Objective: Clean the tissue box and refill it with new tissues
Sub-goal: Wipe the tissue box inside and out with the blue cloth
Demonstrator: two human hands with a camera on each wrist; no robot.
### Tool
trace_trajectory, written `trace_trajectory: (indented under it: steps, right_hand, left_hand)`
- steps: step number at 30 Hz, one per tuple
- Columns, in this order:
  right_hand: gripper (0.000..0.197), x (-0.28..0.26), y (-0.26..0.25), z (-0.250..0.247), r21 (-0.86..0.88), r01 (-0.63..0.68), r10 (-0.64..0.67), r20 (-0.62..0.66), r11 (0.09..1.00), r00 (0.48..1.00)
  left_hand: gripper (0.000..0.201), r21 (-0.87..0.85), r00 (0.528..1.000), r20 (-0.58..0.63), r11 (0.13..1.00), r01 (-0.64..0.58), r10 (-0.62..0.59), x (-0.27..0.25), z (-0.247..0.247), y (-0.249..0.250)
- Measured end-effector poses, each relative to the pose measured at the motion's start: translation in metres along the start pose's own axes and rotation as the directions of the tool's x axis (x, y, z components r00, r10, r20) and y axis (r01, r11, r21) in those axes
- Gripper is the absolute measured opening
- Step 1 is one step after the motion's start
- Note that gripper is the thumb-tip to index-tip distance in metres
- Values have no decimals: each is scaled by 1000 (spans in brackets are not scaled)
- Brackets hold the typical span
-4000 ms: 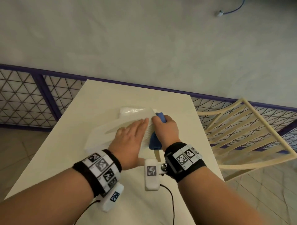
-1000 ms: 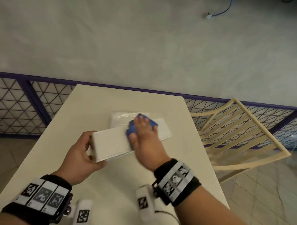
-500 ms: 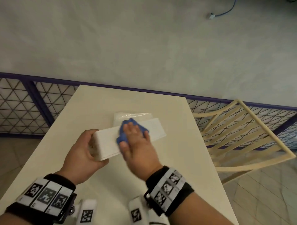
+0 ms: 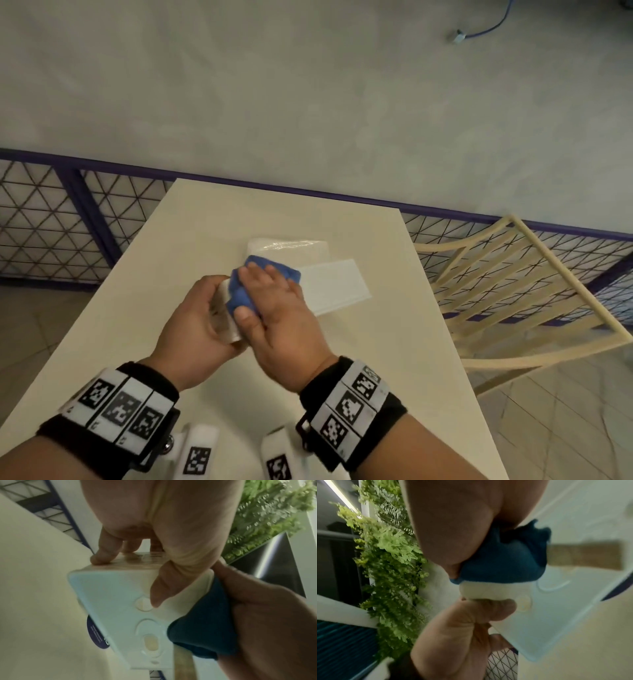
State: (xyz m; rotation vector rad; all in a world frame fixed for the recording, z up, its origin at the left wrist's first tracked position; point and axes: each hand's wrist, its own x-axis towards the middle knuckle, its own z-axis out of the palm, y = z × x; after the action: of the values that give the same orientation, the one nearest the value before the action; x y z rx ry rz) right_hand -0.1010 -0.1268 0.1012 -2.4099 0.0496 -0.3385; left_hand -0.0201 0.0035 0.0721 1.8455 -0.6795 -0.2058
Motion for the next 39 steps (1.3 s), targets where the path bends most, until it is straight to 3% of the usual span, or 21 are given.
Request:
trace_trajectory:
  steps: [3, 5, 7, 9, 12, 15, 17, 19, 21, 23, 25, 27, 30, 33, 36, 39]
  right_hand:
    - [51, 5, 17, -21, -74, -31, 31, 3, 997, 1000]
    - [51, 7, 57, -42, -132, -202, 199, -31, 971, 979]
    - [49, 10, 94, -60, -149, -411, 409, -47, 899, 911]
    - [50, 10, 105, -63, -83, -489, 484, -80, 868, 872]
    - [52, 13, 75, -39, -22, -393, 390, -94, 919, 916]
    - [53, 1, 23, -6, -5, -165, 165, -4, 986, 986]
    - [52, -5, 8, -2, -19, -53, 54, 40, 998, 998]
    - [51, -5, 22, -14, -89, -51, 55, 41, 995, 998]
    - [51, -2, 59, -31, -131, -205, 203, -29, 970, 979]
    - [49, 2, 95, -53, -88, -440, 431, -99, 894, 897]
    - [49, 4, 105, -58, -34, -503, 496, -125, 864, 859]
    - [51, 5, 87, -45, -28, -407, 400, -133, 913, 907]
    - [54, 3, 37, -8, -9, -199, 199, -38, 980, 979]
    - [53, 0, -1, 11, -5, -69, 69, 29, 998, 997]
    - [52, -5, -4, 7, -70, 83, -76, 88, 994, 993]
    - [51, -5, 37, -13, -86, 12, -8, 47, 996, 999]
  left_hand:
    - [71, -65, 1000, -16, 998, 0, -1, -6, -4, -3]
    - [76, -33, 1000, -11, 999, 22, -22, -11, -9, -4]
    - [81, 10, 1000, 0, 1000, 26, -26, -14, -14, -6]
    - [80, 64, 1000, -8, 998, 16, -16, -14, -15, -6]
    - [77, 144, 1000, -23, 990, 2, 1, -8, -13, -6]
    - [73, 143, 998, -60, 989, 38, -30, -6, -8, -4]
    - [71, 122, 996, -89, 992, 34, -23, -7, -6, -1]
    - [73, 137, 996, -88, 991, 8, 4, -10, -8, 1]
    - [76, 131, 997, -83, 991, 4, 7, -13, -13, 2]
    - [79, 130, 998, -64, 991, 19, -11, -15, -17, 4]
    - [79, 143, 998, -61, 989, 27, -18, -15, -20, 4]
    - [78, 174, 998, -67, 984, 33, -21, -12, -18, 3]
    - [75, 207, 997, -67, 977, 49, -36, -7, -9, 0]
    - [69, 168, 996, -61, 983, 76, -67, -6, -6, 1]
    - [64, 106, 996, -37, 991, 86, -82, -8, -7, 5]
    - [71, 144, 998, -40, 988, 48, -43, -8, -13, 7]
